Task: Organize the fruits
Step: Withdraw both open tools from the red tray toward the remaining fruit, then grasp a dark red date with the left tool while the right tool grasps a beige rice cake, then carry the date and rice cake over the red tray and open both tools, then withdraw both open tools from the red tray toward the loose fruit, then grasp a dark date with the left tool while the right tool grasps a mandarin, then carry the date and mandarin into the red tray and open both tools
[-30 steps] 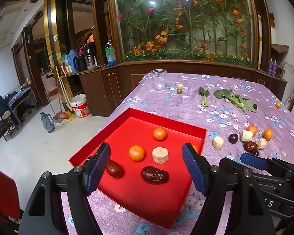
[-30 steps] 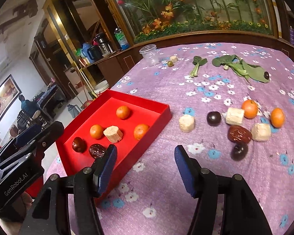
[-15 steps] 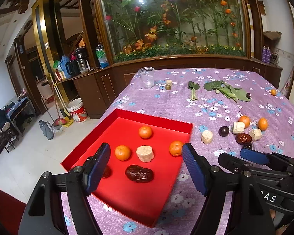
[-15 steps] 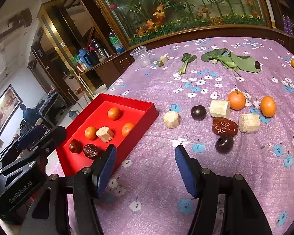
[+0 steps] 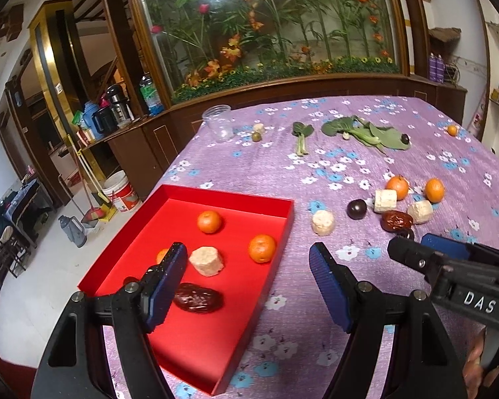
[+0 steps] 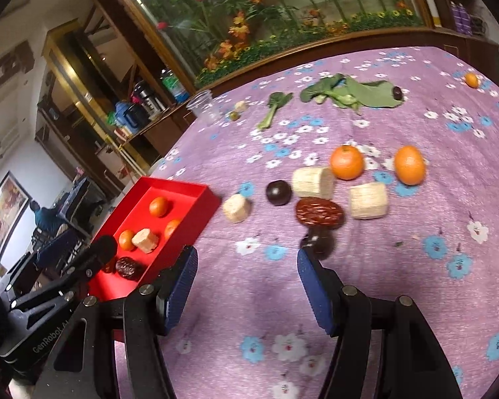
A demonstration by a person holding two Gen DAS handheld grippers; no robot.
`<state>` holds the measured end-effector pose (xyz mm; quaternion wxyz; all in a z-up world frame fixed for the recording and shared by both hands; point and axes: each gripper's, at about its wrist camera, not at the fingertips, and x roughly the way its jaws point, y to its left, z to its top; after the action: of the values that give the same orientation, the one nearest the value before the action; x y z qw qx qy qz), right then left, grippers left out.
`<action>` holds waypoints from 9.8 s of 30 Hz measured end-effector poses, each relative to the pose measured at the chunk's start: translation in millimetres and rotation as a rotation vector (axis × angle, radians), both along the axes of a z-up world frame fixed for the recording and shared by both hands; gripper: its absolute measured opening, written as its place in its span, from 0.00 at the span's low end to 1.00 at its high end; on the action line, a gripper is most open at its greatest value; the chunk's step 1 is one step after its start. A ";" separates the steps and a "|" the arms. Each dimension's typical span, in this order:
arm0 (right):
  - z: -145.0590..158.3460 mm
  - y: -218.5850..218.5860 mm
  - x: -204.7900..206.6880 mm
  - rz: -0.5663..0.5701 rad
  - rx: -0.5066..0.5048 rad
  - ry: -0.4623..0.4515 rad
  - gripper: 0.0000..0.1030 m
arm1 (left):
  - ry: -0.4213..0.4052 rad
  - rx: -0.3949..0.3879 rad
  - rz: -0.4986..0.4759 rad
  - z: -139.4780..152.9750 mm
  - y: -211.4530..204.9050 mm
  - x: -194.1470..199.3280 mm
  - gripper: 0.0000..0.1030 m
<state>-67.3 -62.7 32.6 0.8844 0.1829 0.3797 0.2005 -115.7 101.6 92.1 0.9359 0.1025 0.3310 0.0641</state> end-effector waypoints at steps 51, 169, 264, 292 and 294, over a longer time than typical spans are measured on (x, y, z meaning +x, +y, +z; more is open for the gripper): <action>-0.1 -74.3 57.6 -0.042 -0.221 0.037 0.68 | 0.294 -0.340 -0.351 -67.5 -74.0 83.9 0.59; 36.0 135.0 -9.6 0.239 -0.209 -0.085 0.57 | -0.018 -0.209 0.178 -7.4 129.7 -19.5 0.78; 37.4 -49.6 33.9 -0.026 -0.357 -0.079 0.35 | 0.163 -0.404 -0.267 -21.5 -30.3 46.5 0.23; 31.8 162.5 19.9 0.355 -0.359 -0.075 0.36 | -0.018 -0.480 0.243 -21.6 202.3 14.6 0.24; 29.1 171.9 31.5 0.355 -0.350 -0.062 0.36 | -0.016 -0.466 0.249 -24.1 204.9 18.0 0.24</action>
<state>-35.7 109.2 61.6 0.8649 -0.0489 0.4074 0.2892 -97.7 306.5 68.0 0.9217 -0.1578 0.3394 0.1016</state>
